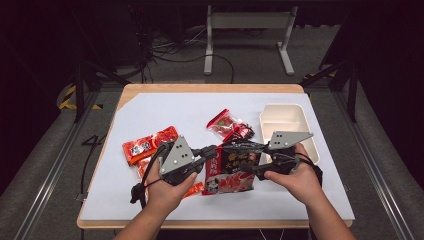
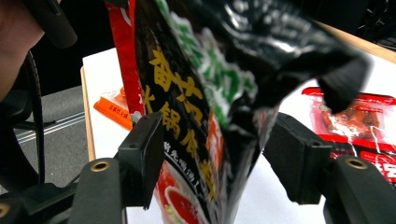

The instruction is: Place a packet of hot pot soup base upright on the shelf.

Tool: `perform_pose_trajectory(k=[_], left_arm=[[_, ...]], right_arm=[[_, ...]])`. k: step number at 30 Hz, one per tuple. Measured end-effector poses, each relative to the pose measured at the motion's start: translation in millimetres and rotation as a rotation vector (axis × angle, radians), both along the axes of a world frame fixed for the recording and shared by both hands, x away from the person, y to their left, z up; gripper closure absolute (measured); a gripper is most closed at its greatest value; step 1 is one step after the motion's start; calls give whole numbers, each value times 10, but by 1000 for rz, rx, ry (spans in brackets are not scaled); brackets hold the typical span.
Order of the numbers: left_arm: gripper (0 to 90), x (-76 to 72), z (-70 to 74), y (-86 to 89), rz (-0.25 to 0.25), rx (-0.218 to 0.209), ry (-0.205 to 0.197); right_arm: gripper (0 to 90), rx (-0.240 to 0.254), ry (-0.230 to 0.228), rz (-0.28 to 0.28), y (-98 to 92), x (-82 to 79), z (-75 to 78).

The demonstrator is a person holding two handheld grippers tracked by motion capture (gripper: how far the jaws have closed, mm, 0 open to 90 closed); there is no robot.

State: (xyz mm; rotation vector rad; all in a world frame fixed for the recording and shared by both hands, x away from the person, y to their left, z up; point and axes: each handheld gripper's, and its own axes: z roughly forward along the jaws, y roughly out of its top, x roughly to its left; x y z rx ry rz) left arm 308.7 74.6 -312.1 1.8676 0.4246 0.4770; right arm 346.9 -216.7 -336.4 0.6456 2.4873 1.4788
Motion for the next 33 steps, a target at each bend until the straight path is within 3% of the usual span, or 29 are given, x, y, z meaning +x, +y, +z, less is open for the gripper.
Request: perform_pose_trajectory(k=[6,14,22,26,30,31,33], left_arm=[[876,-15,-2,-31,-13,7,1],[873,10,0,6,-5,-4,13],[852,67,-19,46,-20,-17,41],[772,105,-32,69,-32,-29,67],[566,129,-42,80,-16,-41,60],[566,133,-41,95,-3,-58,61],[463,153,-28,141,15,-67,64]], right_arm=[[550,4,38,40,25,-3,-9],[732,-27,15,84,10,-20,30],[776,-58,-16,108,14,-21,80],[796,-49,-33,100,-36,-1,139],[810,-55,-41,85,-101,33,219],[810,-55,-41,85,-101,33,219],[815,-60,-41,77,-127,55,272]])
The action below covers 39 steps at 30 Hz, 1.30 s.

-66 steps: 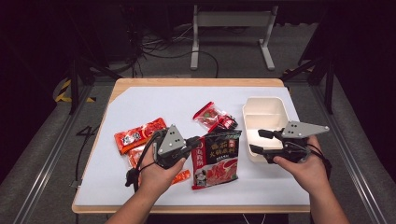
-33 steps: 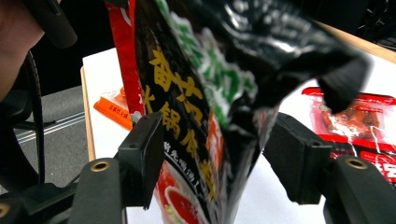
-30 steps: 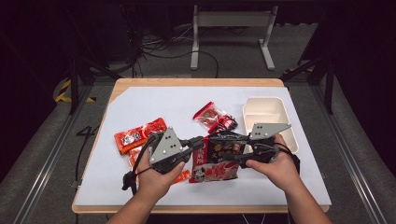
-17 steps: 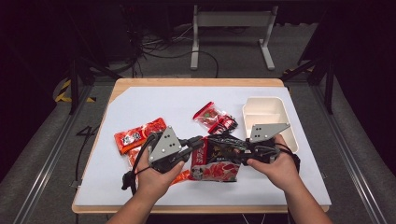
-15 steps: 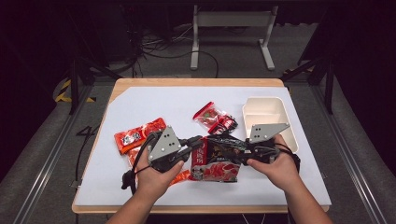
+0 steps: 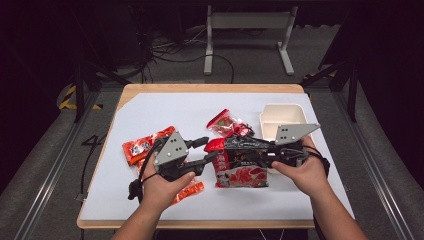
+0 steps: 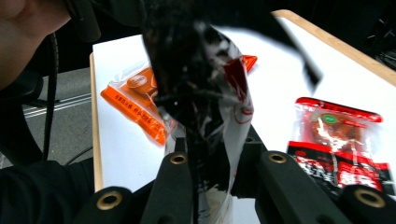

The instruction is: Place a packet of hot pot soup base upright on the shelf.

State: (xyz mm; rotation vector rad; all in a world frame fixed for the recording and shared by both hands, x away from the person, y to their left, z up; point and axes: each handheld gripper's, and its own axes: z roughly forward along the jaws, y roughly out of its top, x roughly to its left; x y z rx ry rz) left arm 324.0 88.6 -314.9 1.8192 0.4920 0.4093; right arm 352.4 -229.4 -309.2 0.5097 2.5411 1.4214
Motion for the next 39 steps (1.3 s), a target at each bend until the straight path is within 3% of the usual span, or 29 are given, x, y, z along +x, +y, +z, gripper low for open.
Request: perform_pose_trajectory(k=[4,11,14,24,39], left_arm=[[358,36,7,103,38,8,37],[263,141,-31,281,98,33,84],[237,180,-56,326,118,38,102],[199,254,-104,398,147,47,131],[194,304,-117,530,188,23,148]], right_arm=[[816,-1,-9,-18,-42,36,98],[817,34,21,-37,-124,173,236],[818,39,13,-48,-148,224,311],[818,43,-24,-86,-288,371,459],[813,63,-83,-161,-589,640,650]])
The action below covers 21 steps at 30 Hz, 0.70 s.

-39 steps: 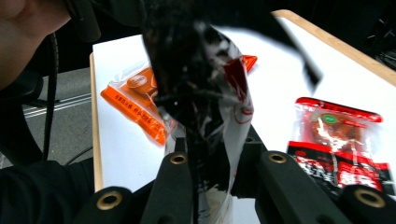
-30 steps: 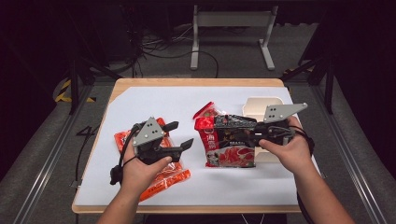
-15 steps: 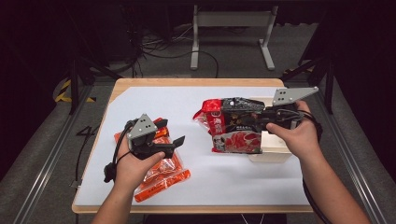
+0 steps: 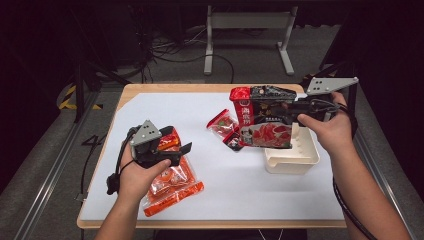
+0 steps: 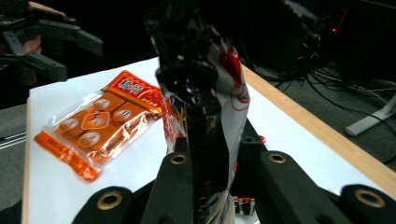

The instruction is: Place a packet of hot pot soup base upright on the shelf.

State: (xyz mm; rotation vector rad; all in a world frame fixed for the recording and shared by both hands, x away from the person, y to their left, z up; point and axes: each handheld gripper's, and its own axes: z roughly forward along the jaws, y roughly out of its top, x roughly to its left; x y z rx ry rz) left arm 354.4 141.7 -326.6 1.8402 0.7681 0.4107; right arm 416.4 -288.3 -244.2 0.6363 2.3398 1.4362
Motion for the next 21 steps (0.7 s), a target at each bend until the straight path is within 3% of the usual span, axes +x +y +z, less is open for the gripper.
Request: perform_pose_trajectory(k=[12,21], left_arm=[[194,-9,0,58,23,-8,-8],[196,-31,-16,127,43,-7,-2]], right_arm=[[812,2,-54,-19,-175,234,54],[814,-1,-70,-53,-330,371,89]])
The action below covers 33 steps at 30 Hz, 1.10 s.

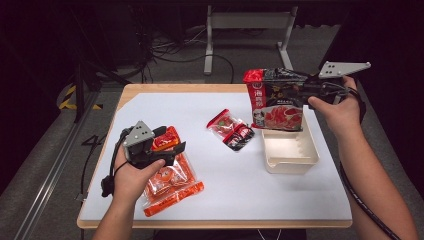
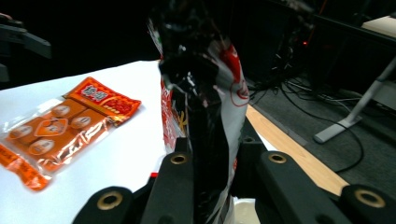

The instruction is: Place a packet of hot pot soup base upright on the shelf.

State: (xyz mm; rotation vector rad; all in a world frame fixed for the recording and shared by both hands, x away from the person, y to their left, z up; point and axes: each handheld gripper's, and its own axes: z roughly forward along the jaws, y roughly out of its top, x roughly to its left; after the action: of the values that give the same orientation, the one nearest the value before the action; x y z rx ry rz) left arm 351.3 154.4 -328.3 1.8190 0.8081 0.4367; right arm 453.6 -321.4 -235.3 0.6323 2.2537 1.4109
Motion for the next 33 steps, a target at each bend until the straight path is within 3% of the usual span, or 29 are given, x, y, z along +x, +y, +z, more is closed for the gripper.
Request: perform_pose_trajectory(k=[13,26,33], left_arm=[[195,-102,-27,177,56,-5,11],[195,-302,-85,414,139,0,20],[195,-368,-109,462,160,8,29]], right_arm=[[815,-8,-45,-17,-165,216,-13],[814,-19,-75,45,-198,388,-49],[813,-18,-89,65,-224,475,-73]])
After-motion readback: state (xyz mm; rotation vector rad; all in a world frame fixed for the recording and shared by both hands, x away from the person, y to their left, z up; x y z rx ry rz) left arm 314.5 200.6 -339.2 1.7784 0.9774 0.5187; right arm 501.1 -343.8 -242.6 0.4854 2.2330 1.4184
